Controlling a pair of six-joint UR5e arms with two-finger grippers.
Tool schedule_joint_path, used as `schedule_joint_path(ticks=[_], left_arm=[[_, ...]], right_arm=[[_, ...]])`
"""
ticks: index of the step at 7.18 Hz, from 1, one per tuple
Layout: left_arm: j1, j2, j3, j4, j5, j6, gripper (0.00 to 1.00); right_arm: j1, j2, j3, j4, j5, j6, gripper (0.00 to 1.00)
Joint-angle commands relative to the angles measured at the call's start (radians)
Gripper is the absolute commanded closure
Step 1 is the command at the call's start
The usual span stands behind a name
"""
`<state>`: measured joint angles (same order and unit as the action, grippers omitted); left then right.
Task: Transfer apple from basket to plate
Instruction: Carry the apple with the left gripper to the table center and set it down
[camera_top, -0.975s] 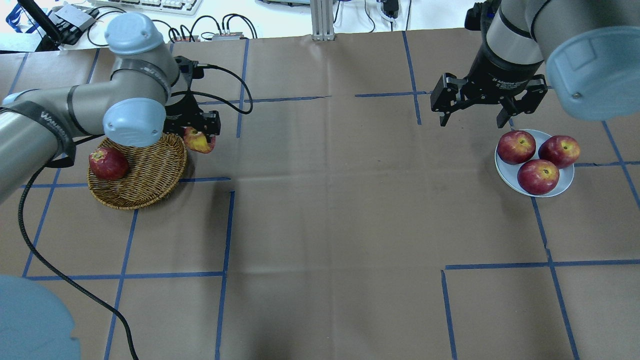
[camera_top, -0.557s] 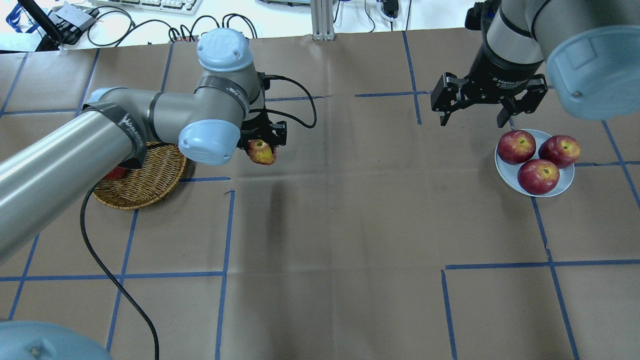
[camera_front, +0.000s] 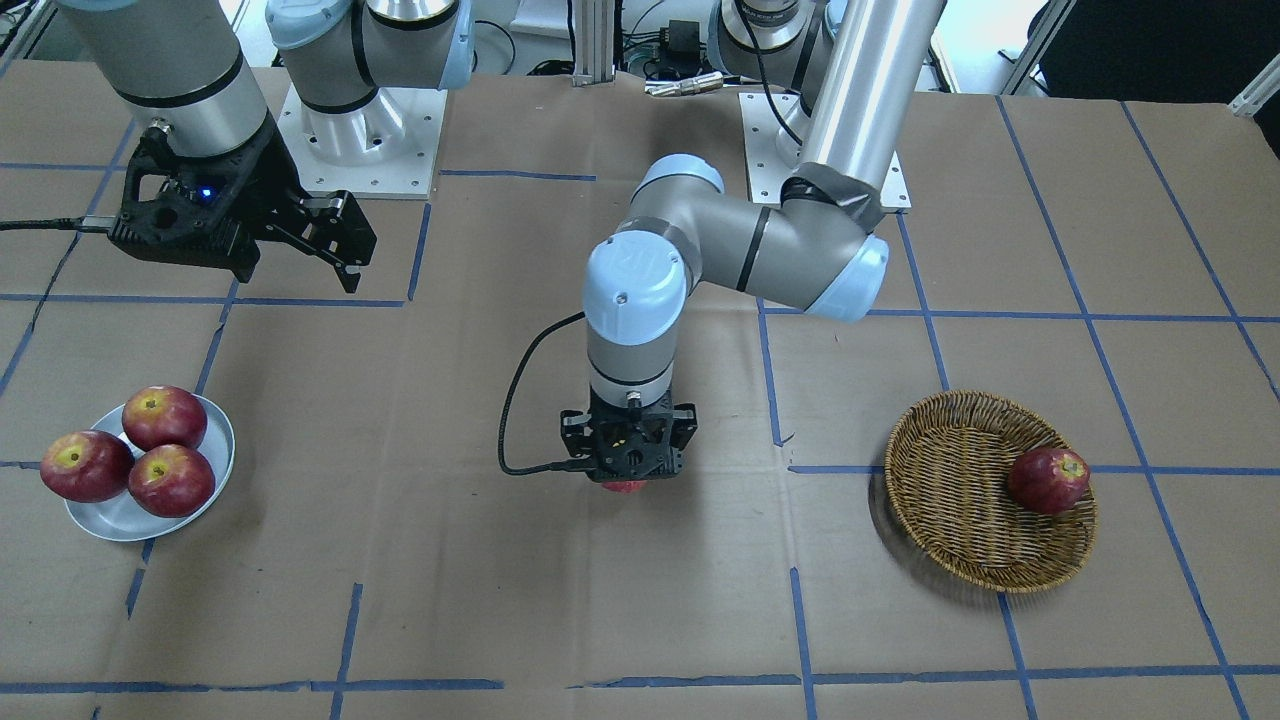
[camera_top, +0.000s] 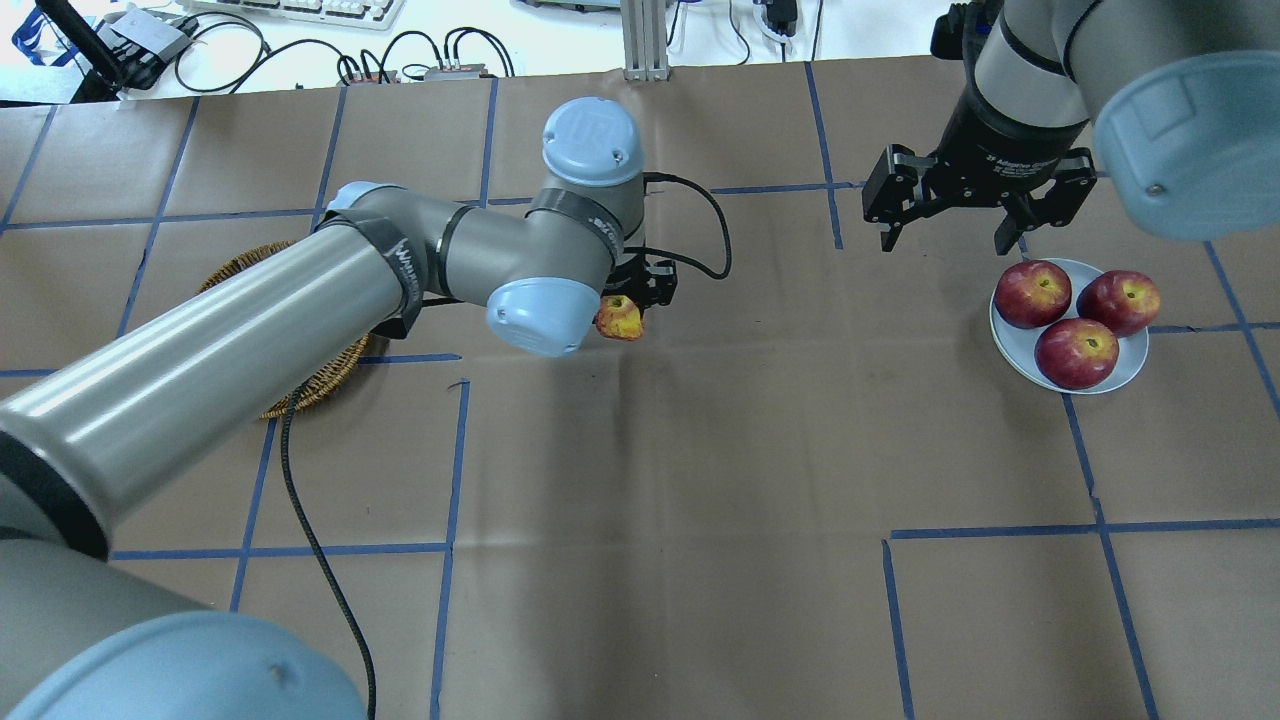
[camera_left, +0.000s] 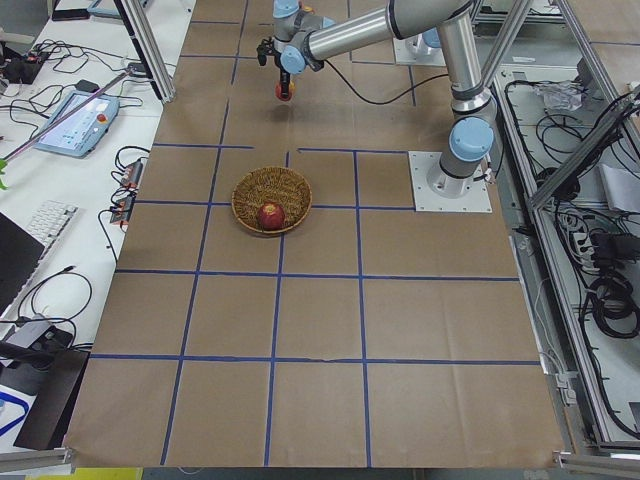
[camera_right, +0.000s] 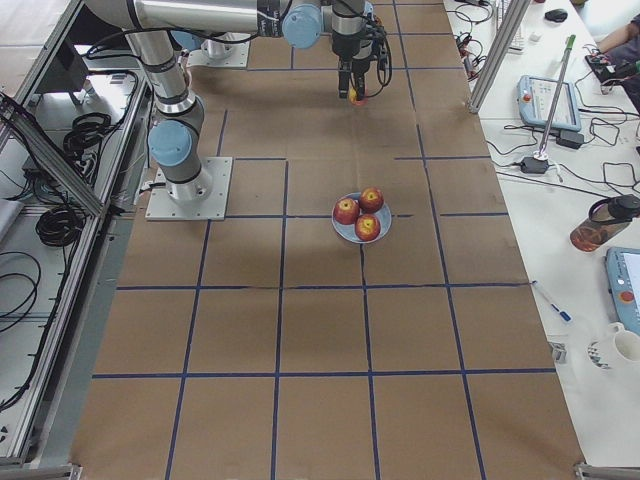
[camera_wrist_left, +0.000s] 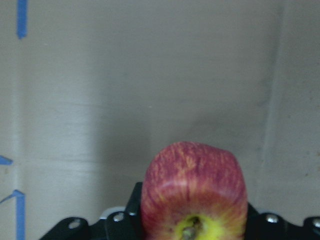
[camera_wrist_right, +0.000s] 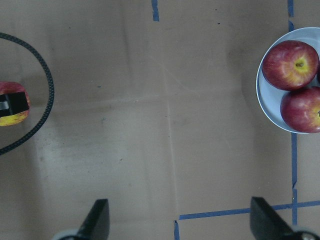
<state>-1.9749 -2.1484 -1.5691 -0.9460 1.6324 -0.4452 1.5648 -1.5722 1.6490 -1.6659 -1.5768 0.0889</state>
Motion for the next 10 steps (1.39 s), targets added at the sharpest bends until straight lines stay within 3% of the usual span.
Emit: schedule_joint_path(ticks=[1, 3, 5, 6, 7, 10], left_arm=[[-0.024, -0.025, 0.017, -0.008, 0.004, -0.017, 0.49], [-0.024, -0.033, 0.011, -0.010, 0.004, -0.017, 0.42], [-0.024, -0.030, 0.009, -0.011, 0.006, -0.017, 0.09], [-0.027, -0.010, 0.009, -0.019, 0.004, -0.017, 0.02], [-0.027, 0.019, 0.027, -0.077, 0.004, -0.006, 0.02], [0.062, 0.293, 0.014, -0.345, -0.006, 0.120, 0.02]], right_arm=[[0.000, 0.000, 0.000, 0.000, 0.000, 0.000, 0.00], [0.000, 0.000, 0.000, 0.000, -0.002, -0.002, 0.00], [0.000, -0.002, 0.000, 0.000, -0.008, -0.002, 0.00], [-0.002, -0.002, -0.005, -0.002, -0.009, -0.003, 0.00], [-0.002, -0.003, -0.009, -0.003, -0.011, -0.005, 0.00], [-0.002, -0.012, -0.011, -0.003, -0.005, -0.003, 0.00]])
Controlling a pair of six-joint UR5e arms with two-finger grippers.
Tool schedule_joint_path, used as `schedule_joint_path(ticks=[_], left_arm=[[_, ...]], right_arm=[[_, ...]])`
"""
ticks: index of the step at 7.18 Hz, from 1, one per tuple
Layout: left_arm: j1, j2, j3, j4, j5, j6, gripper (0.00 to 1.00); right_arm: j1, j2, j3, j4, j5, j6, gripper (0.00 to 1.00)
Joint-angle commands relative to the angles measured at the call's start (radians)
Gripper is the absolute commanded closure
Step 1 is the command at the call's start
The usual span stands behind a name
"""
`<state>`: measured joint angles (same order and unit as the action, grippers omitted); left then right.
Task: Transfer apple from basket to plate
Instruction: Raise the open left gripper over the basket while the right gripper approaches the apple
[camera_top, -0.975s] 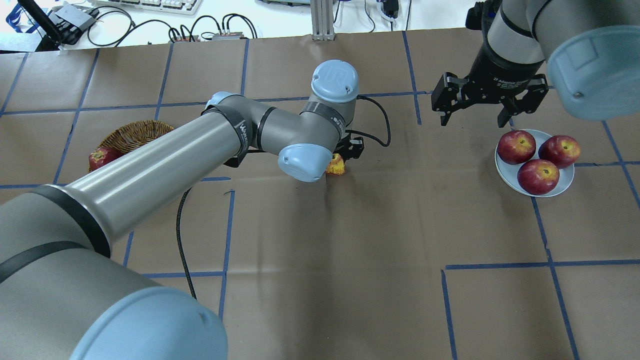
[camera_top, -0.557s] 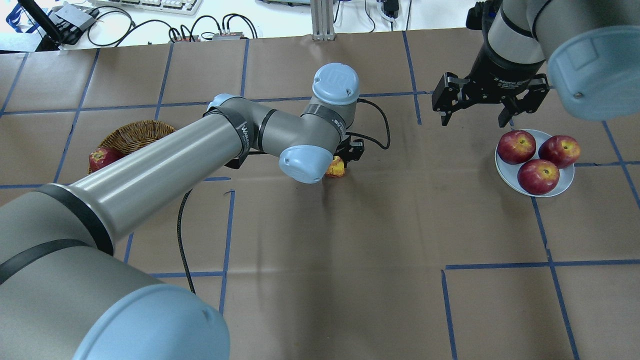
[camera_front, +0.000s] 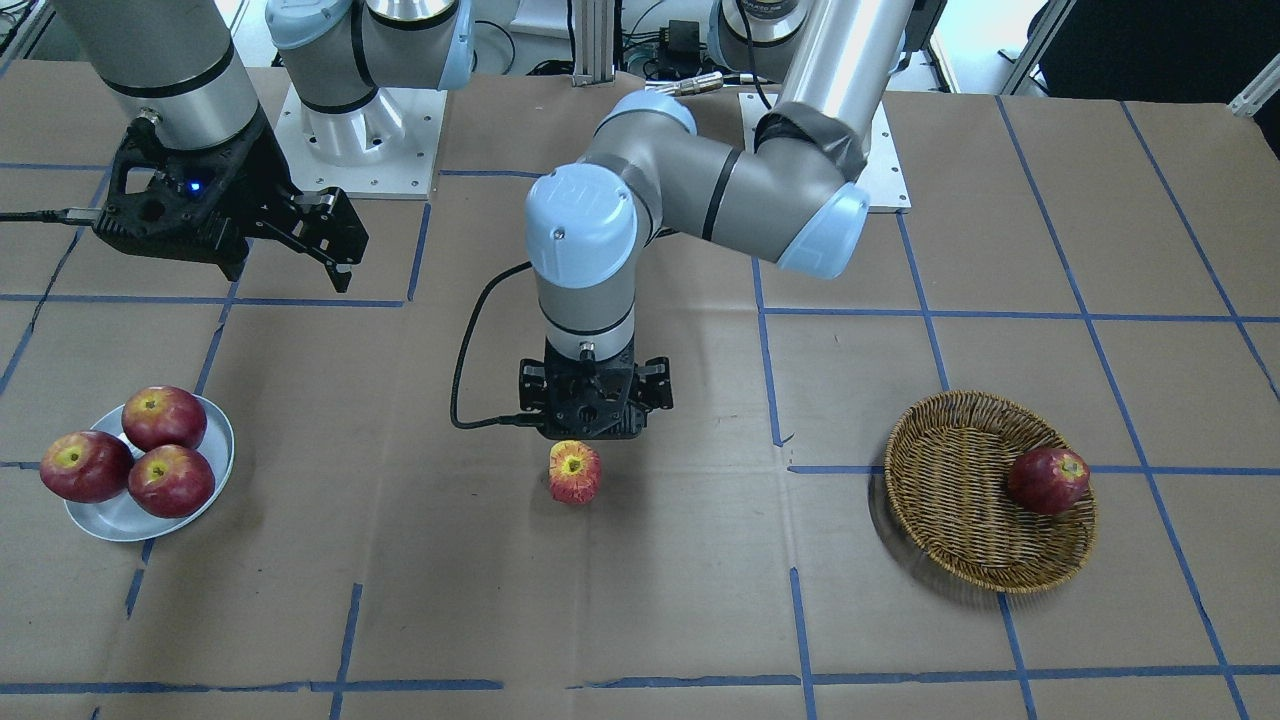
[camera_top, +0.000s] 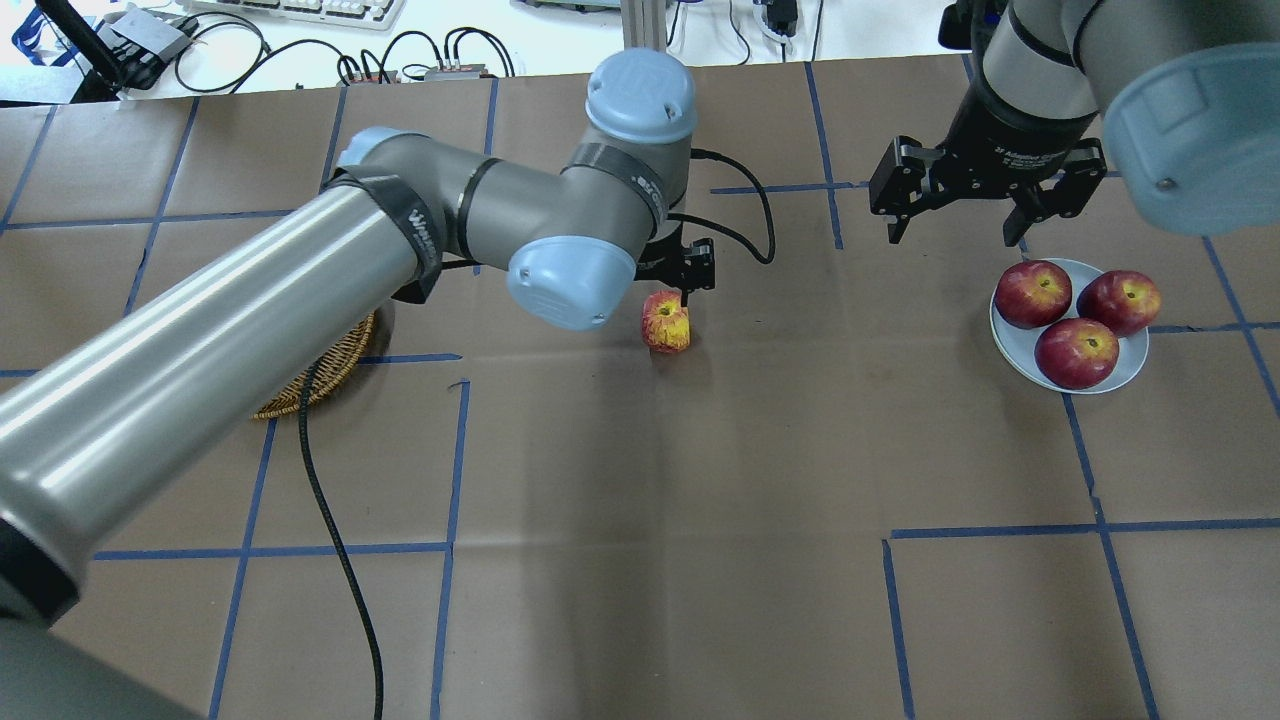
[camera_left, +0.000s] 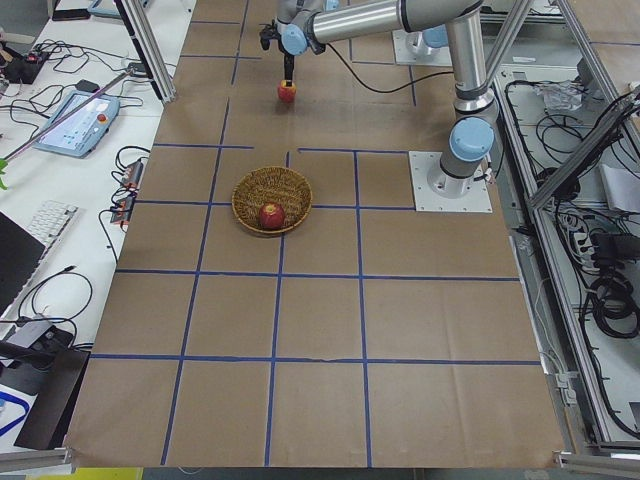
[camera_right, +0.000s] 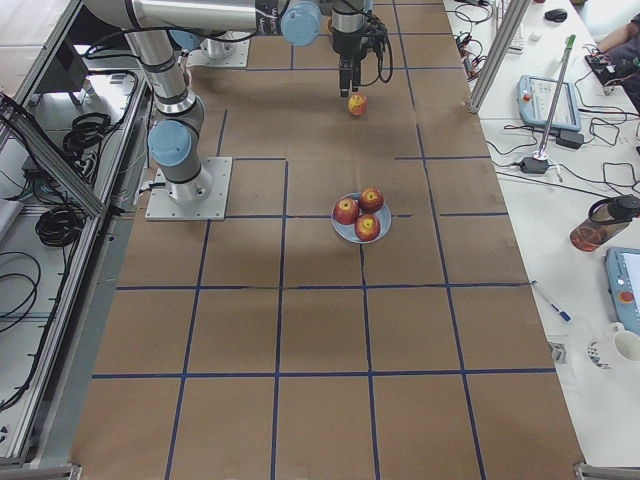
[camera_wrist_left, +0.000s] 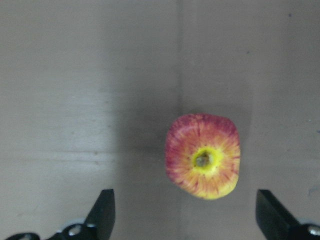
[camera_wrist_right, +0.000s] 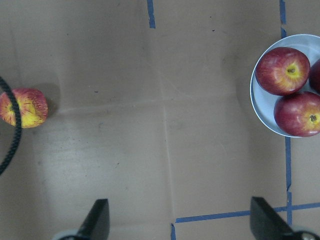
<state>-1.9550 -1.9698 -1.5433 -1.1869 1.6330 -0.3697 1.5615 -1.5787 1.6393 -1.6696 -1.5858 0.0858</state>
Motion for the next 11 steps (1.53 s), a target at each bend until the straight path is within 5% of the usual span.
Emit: schedule_joint_path(ticks=[1, 3, 5, 7, 11], left_arm=[[0.082, 0.212, -0.015, -0.208, -0.007, 0.113, 0.02], [0.186, 0.354, -0.029, -0.341, -0.002, 0.265, 0.02], [0.289, 0.481, -0.095, -0.336, -0.011, 0.371, 0.01], [0.318, 0.564, -0.139, -0.326, -0.015, 0.399, 0.01], [0.335, 0.549, -0.150, -0.336, -0.055, 0.396, 0.01]], right_arm=[[0.005, -0.007, -0.001, -0.001, -0.002, 0.000, 0.00], [0.008, -0.001, -0.004, -0.004, 0.009, 0.002, 0.00], [0.029, 0.019, -0.010, -0.019, 0.012, 0.018, 0.00], [0.183, 0.131, -0.082, -0.091, 0.000, 0.154, 0.00], [0.376, 0.431, -0.147, -0.336, -0.003, 0.331, 0.00]])
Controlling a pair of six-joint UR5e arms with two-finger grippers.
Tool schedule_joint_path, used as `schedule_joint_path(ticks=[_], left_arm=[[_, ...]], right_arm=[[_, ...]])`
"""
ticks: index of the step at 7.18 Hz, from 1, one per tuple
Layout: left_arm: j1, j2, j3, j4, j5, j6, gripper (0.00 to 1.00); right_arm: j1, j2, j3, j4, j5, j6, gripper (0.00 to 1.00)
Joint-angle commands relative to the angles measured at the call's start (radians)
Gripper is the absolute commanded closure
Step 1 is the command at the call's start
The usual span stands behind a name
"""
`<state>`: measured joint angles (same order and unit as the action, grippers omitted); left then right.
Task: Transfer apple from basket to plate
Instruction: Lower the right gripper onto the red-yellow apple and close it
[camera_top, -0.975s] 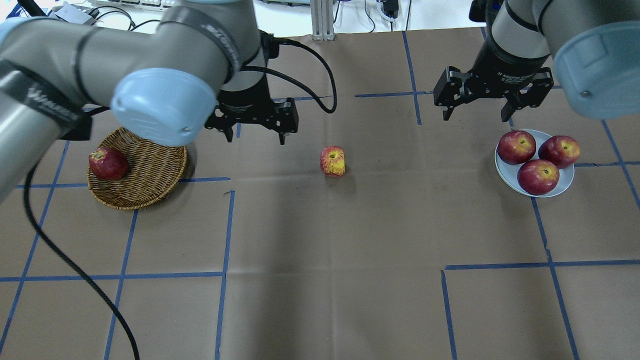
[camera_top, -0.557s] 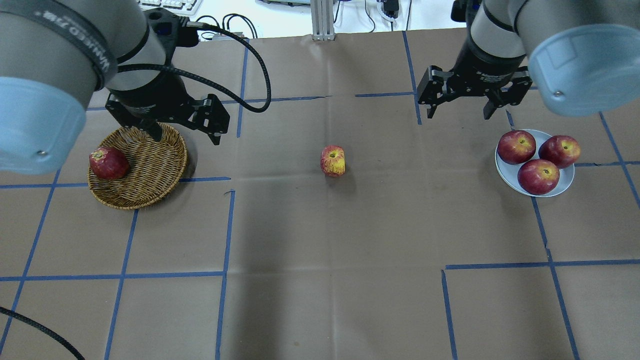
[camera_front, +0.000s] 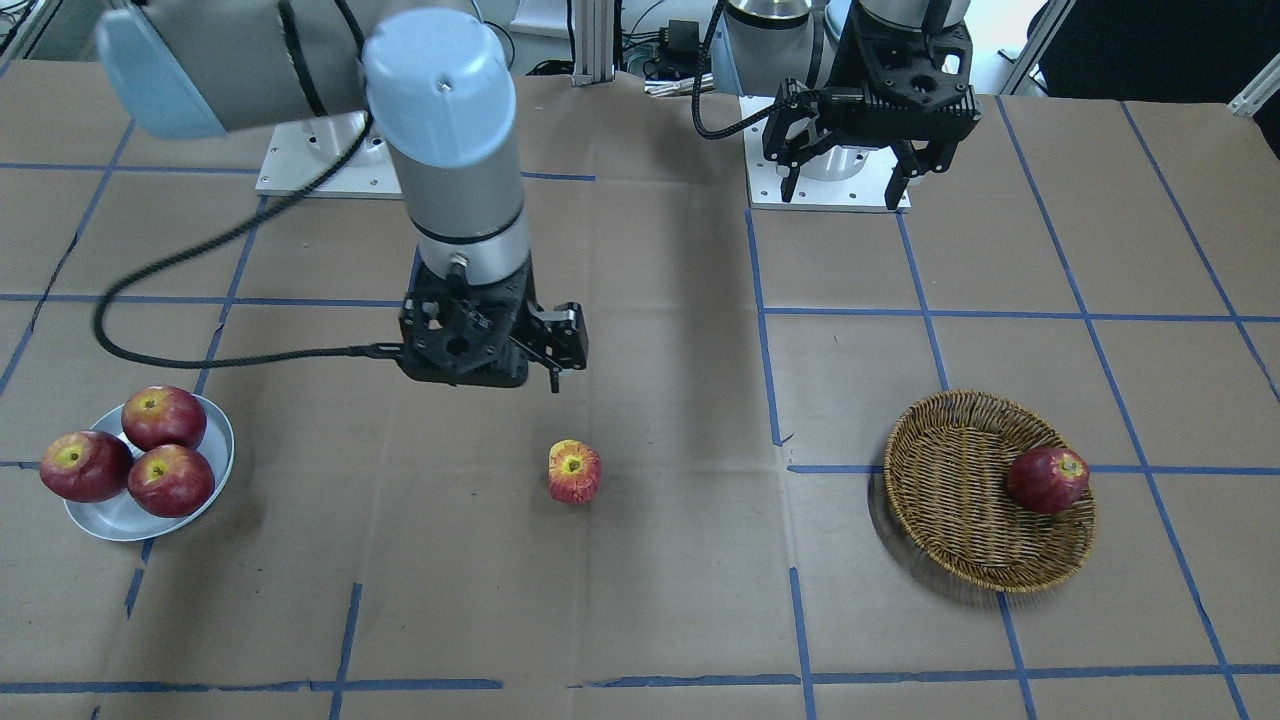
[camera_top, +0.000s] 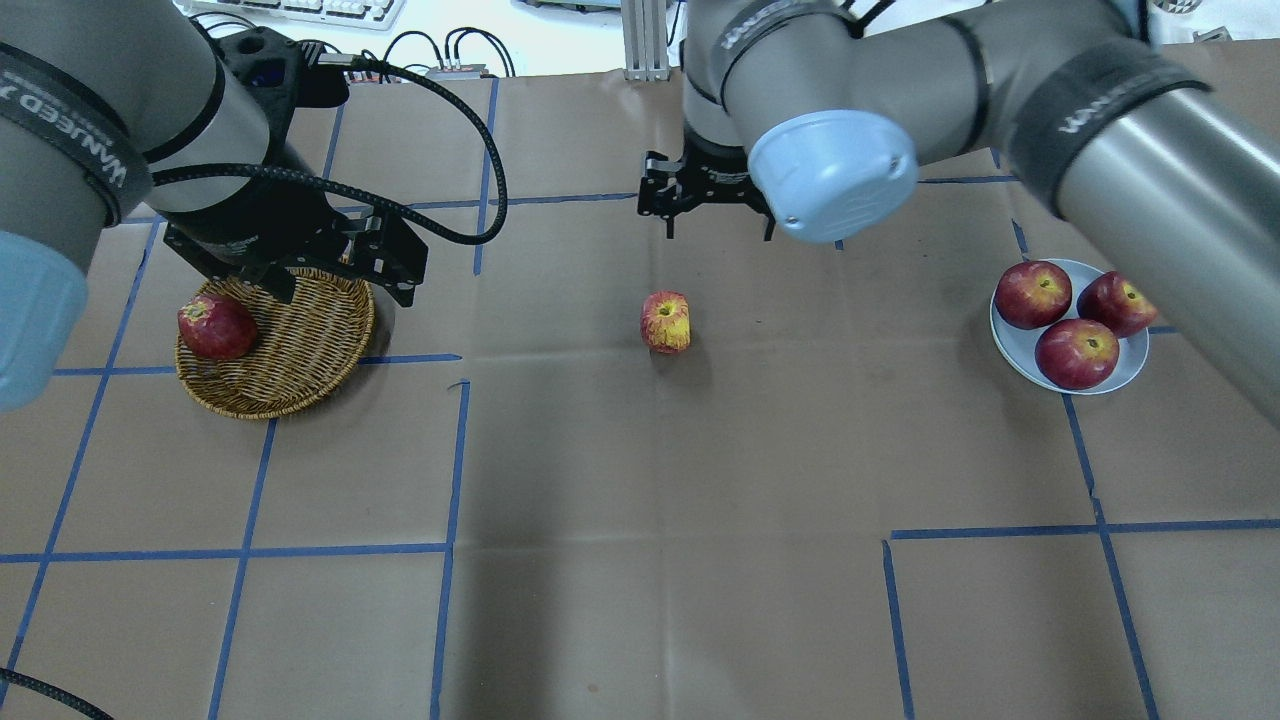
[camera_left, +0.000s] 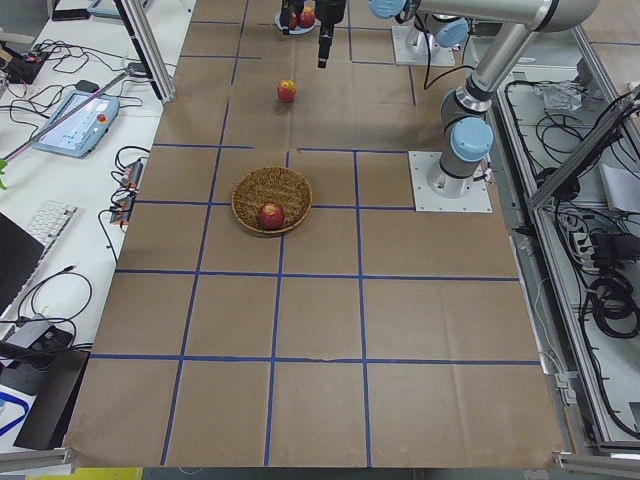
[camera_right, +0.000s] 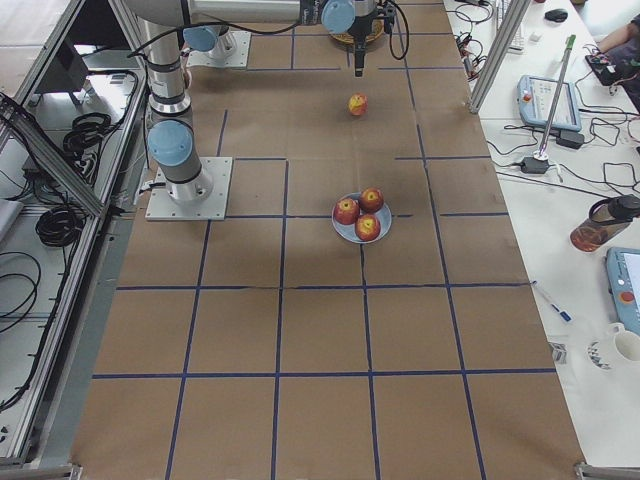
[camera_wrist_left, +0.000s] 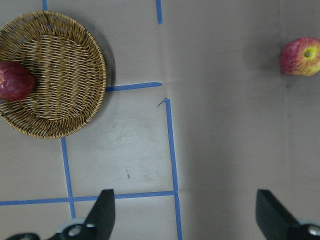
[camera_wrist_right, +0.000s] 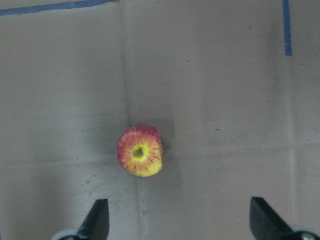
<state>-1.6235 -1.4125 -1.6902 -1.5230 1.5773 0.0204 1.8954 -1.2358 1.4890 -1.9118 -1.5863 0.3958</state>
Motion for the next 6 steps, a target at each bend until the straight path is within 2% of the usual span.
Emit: schedule_joint_path(ticks=[1, 2, 4, 6], left_arm=[[0.005, -0.008, -0.003, 0.007, 0.003, 0.007, 0.01], [0.005, -0.029, 0.003, 0.012, 0.003, 0.007, 0.01], [0.008, -0.051, 0.027, 0.012, 0.003, 0.007, 0.01], [0.008, -0.068, 0.033, 0.017, 0.001, 0.007, 0.01]], right_arm=[[0.042, 0.129, 0.007, -0.113, -0.003, 0.012, 0.00], [0.042, 0.154, 0.031, -0.139, -0.003, 0.009, 0.00], [0.033, 0.173, 0.101, -0.290, -0.003, 0.006, 0.00], [0.033, 0.220, 0.105, -0.320, -0.003, 0.009, 0.00]])
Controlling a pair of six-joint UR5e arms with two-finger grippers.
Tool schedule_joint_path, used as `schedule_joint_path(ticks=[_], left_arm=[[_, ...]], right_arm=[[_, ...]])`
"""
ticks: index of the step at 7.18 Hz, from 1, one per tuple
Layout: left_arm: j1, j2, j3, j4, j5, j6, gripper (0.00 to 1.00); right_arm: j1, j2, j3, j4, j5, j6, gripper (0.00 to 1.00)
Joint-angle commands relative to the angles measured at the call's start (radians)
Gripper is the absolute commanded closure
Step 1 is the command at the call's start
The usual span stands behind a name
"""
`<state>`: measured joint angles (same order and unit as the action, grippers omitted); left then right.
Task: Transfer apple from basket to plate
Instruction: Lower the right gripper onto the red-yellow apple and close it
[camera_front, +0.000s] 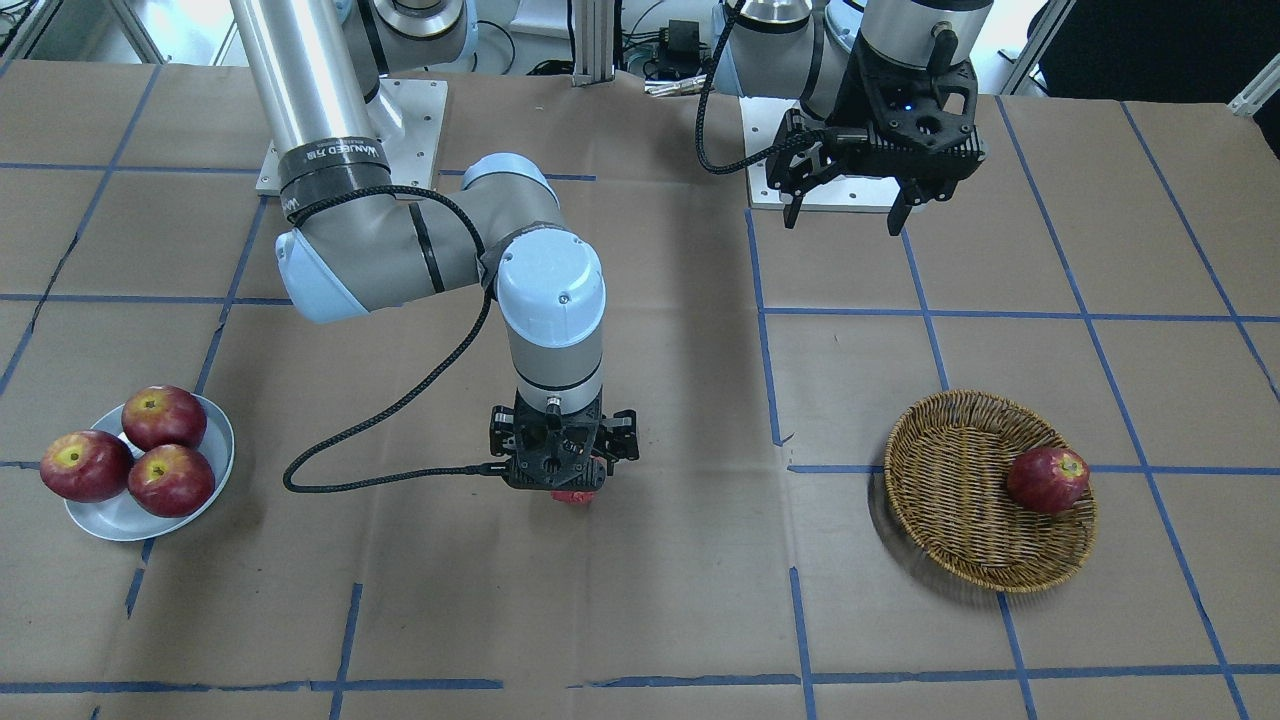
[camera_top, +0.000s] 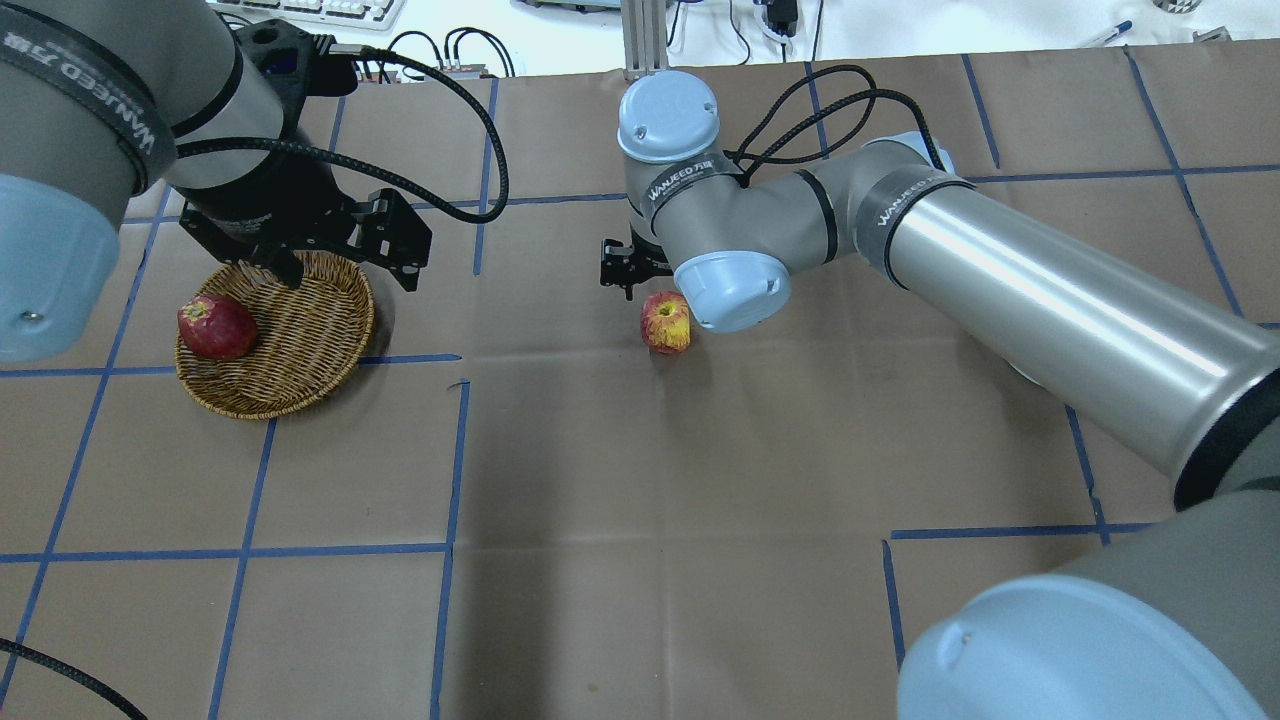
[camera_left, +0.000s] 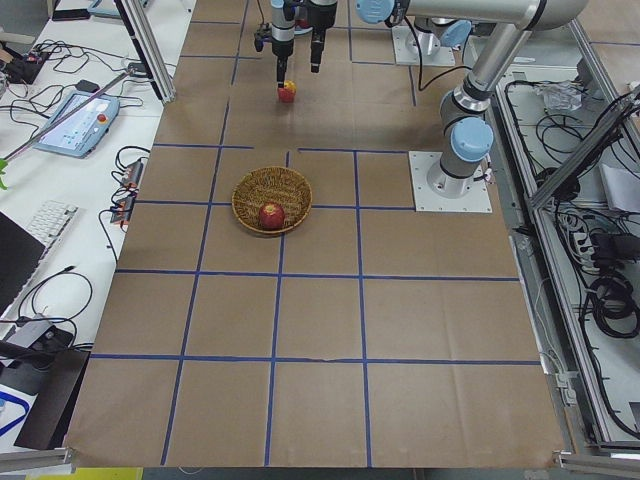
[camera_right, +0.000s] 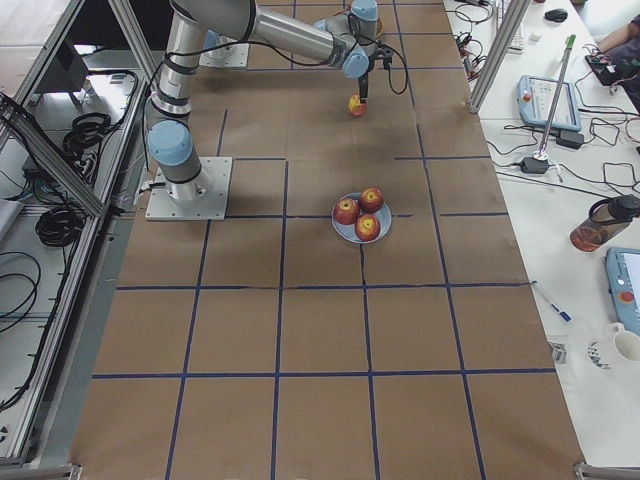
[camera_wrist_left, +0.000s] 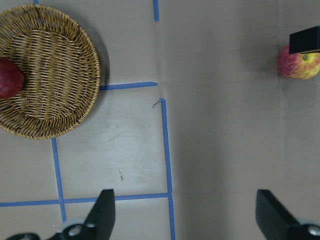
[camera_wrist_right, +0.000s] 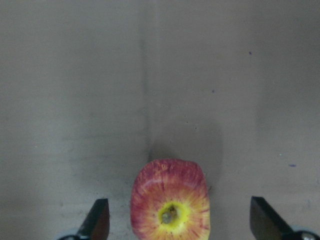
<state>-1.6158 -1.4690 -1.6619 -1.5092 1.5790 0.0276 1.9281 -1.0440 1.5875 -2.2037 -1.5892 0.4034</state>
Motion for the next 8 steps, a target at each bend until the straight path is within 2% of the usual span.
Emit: schedule_joint_path(ticks=[1, 2, 3, 4, 6, 8], left_arm=[[0.001, -0.034, 0.007, 0.033, -0.001, 0.000, 0.01], [0.001, -0.039, 0.007, 0.047, 0.001, 0.000, 0.01], [0.001, -0.043, 0.007, 0.047, -0.001, 0.000, 0.01], [0.001, -0.057, 0.010, 0.049, -0.002, -0.003, 0.01], [0.001, -0.094, 0.088, 0.034, -0.002, -0.002, 0.01], [-0.003, -0.091, 0.082, 0.035, -0.001, -0.002, 0.01]], right_arm=[[0.003, 0.050, 0.011, -0.053, 0.000, 0.000, 0.00], [0.003, 0.055, 0.009, -0.054, 0.000, -0.001, 0.06], [0.003, 0.056, 0.009, -0.054, -0.003, -0.001, 0.33], [0.003, 0.056, 0.009, -0.054, -0.003, -0.001, 0.44], [-0.001, 0.049, 0.006, -0.054, 0.000, -0.003, 0.54], [-0.014, 0.026, -0.009, -0.051, -0.017, -0.012, 0.57]])
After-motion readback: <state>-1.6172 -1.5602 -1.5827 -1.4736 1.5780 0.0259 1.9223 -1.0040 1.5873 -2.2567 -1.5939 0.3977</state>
